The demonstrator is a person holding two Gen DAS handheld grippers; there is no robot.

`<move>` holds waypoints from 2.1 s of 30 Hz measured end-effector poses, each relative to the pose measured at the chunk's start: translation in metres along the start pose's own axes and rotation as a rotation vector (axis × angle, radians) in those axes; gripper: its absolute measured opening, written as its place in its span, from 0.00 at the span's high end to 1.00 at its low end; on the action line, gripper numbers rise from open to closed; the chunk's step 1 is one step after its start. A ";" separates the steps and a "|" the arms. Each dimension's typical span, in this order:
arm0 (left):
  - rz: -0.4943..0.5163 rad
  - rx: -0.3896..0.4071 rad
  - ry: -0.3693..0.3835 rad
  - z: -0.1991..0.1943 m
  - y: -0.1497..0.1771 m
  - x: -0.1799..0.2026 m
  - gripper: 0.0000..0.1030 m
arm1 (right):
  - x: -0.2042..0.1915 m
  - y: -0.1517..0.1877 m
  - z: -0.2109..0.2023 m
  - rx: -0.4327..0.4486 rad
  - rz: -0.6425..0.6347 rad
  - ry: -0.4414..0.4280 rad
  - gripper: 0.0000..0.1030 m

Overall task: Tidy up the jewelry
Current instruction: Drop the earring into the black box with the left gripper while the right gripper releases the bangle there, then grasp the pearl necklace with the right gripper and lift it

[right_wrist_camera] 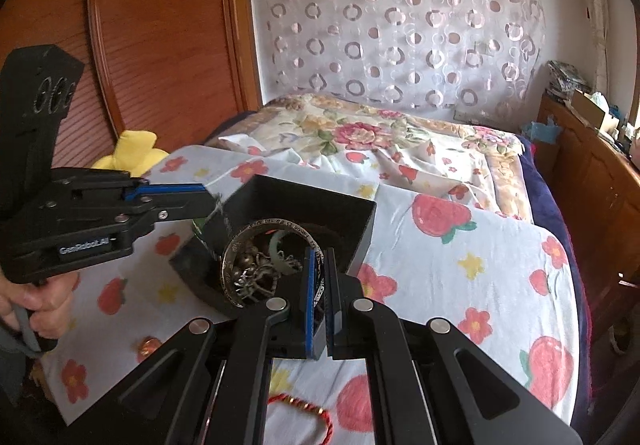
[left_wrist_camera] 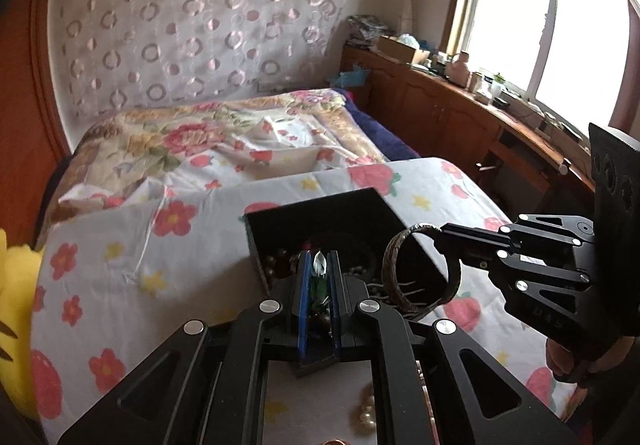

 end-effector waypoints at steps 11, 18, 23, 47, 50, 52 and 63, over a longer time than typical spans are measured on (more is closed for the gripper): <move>0.014 0.028 -0.044 -0.016 0.005 -0.007 0.73 | -0.006 -0.007 0.021 -0.019 -0.010 -0.008 0.93; 0.015 0.042 -0.049 -0.025 0.010 -0.007 0.59 | -0.008 -0.010 0.004 0.010 0.001 -0.026 0.93; 0.019 0.059 -0.053 -0.036 0.022 -0.004 0.33 | -0.013 0.011 -0.021 0.021 0.007 -0.058 0.93; -0.025 0.001 -0.024 -0.066 0.119 -0.018 0.23 | -0.069 0.082 0.001 -0.161 -0.060 -0.166 0.75; -0.024 -0.003 -0.021 -0.067 0.121 -0.017 0.23 | -0.074 0.083 0.003 -0.183 -0.103 -0.156 0.75; -0.025 -0.007 -0.019 -0.067 0.123 -0.016 0.23 | -0.079 0.087 0.003 -0.203 -0.122 -0.167 0.75; -0.032 -0.021 -0.020 -0.062 0.127 -0.016 0.23 | -0.083 0.088 0.016 -0.252 -0.145 -0.158 0.74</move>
Point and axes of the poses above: each gripper's, at about its wrist camera, not at the fingertips, and z roughly the way its jaws point, x to its right, y to its underside, the point moved 6 cm from there along z, roughly the way its jaws point, and after that the axes turned 6 degrees about -y, right-handed, at the moved point
